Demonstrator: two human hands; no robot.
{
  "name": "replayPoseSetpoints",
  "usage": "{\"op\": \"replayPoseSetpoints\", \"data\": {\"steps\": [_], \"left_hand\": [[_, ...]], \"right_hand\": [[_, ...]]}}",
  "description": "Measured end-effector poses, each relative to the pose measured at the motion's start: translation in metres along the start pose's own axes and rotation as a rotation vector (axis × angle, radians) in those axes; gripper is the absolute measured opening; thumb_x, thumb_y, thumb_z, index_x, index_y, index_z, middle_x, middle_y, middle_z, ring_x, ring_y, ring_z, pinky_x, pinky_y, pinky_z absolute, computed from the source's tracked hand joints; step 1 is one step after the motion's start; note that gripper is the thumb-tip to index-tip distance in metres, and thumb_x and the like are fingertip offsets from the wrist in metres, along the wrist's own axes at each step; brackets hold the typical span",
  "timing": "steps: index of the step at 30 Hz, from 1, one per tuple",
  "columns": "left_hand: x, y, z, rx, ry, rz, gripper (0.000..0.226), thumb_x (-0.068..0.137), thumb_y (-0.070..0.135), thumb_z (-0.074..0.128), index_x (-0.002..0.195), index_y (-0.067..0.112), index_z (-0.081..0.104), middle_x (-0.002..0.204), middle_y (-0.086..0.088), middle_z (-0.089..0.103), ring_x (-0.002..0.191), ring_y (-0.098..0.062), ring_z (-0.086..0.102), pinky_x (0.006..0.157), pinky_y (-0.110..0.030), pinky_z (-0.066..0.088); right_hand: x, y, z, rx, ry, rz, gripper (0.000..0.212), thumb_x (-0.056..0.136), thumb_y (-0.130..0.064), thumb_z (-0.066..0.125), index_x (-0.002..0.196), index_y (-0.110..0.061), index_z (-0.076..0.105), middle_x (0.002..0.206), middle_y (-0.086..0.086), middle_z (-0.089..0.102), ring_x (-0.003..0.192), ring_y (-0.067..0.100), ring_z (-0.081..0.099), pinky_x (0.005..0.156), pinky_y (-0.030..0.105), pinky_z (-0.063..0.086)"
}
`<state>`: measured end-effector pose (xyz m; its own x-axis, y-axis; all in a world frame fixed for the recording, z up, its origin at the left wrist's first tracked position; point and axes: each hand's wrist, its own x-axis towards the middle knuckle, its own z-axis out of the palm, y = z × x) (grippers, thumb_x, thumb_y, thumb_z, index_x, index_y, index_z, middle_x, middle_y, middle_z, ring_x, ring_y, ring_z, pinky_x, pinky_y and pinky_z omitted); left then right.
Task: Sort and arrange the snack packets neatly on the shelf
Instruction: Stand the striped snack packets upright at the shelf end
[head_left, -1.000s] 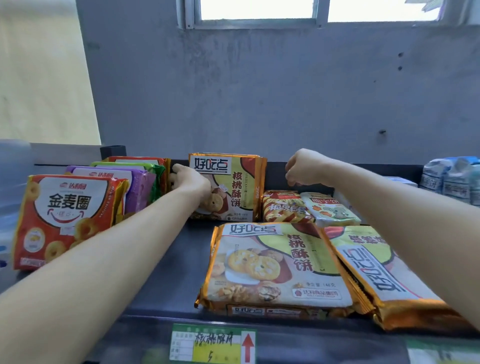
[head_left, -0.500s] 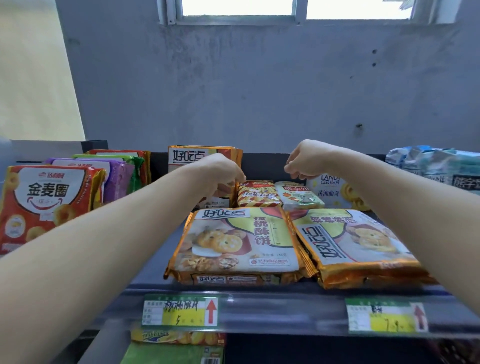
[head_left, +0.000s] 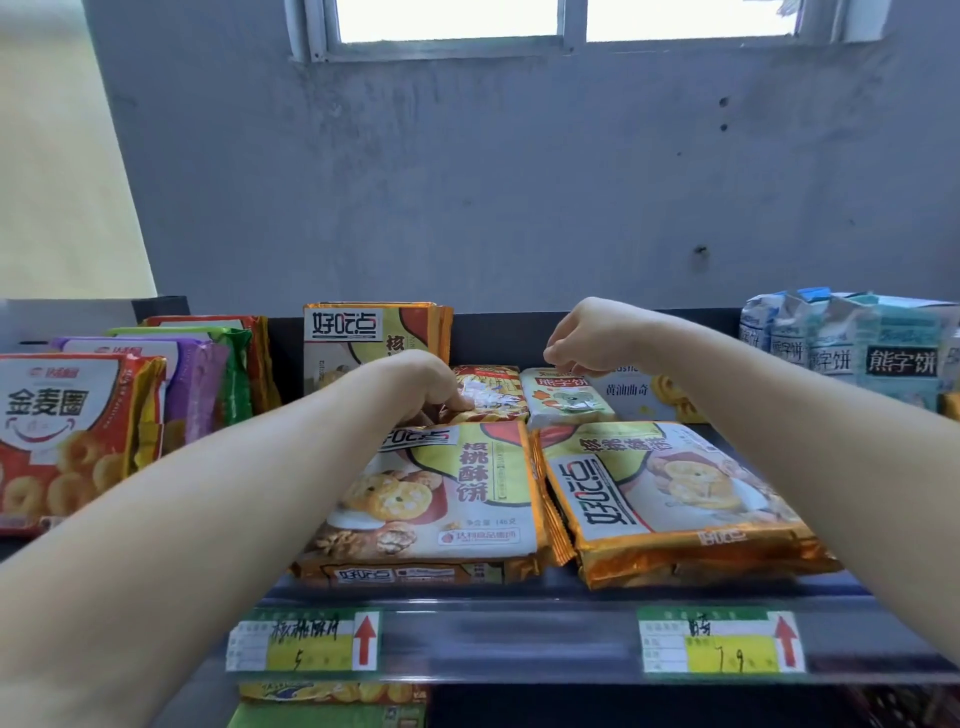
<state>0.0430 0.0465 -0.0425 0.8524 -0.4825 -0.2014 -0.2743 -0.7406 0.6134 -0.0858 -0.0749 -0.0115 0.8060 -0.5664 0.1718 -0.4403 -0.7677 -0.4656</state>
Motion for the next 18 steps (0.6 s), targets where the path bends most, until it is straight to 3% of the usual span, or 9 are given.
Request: {"op": "replayPoseSetpoints", "data": {"steps": [4,7,11,13,18], "left_hand": [[0.003,0.003,0.001,-0.024,0.047,-0.015,0.03,0.084,0.027,0.068,0.077,0.002,0.052,0.072,-0.008,0.055,0.06,-0.016,0.049,0.067,-0.025,0.044],[-0.001,0.006,-0.002,-0.078,0.114,0.005,0.028,0.081,0.026,0.072,0.08,0.003,0.057,0.07,-0.008,0.057,0.058,-0.017,0.053,0.053,-0.026,0.044],[-0.003,0.008,-0.006,-0.121,0.235,0.102,0.029,0.078,0.024,0.075,0.084,0.002,0.057,0.076,-0.008,0.059,0.065,-0.019,0.057,0.055,-0.025,0.044],[-0.005,0.01,-0.008,-0.138,0.283,0.136,0.03,0.078,0.023,0.076,0.09,0.002,0.058,0.086,-0.009,0.06,0.078,-0.022,0.06,0.064,-0.027,0.046],[-0.014,0.02,-0.019,-0.18,0.422,0.252,0.029,0.071,0.022,0.081,0.089,0.003,0.068,0.088,-0.01,0.069,0.086,-0.026,0.066,0.078,-0.033,0.055]], "right_hand": [[-0.001,-0.001,0.001,0.019,-0.002,-0.043,0.026,0.092,-0.022,0.056,0.111,-0.008,0.069,0.1,0.005,0.07,0.095,0.021,0.067,0.088,0.034,0.055],[-0.002,-0.002,0.001,0.013,0.007,-0.072,0.028,0.093,-0.021,0.055,0.114,-0.008,0.068,0.103,0.004,0.069,0.095,0.019,0.065,0.084,0.029,0.054],[-0.004,-0.002,-0.001,-0.001,0.019,-0.109,0.028,0.093,-0.02,0.055,0.116,-0.009,0.067,0.111,0.005,0.067,0.092,0.017,0.06,0.073,0.025,0.045],[-0.005,-0.002,-0.004,0.003,0.029,-0.118,0.029,0.093,-0.02,0.055,0.117,-0.009,0.066,0.113,0.006,0.066,0.093,0.017,0.058,0.075,0.025,0.044],[-0.005,-0.002,-0.014,0.037,0.077,-0.136,0.034,0.091,-0.021,0.059,0.123,-0.009,0.062,0.123,0.006,0.063,0.105,0.018,0.057,0.084,0.025,0.042]]}}
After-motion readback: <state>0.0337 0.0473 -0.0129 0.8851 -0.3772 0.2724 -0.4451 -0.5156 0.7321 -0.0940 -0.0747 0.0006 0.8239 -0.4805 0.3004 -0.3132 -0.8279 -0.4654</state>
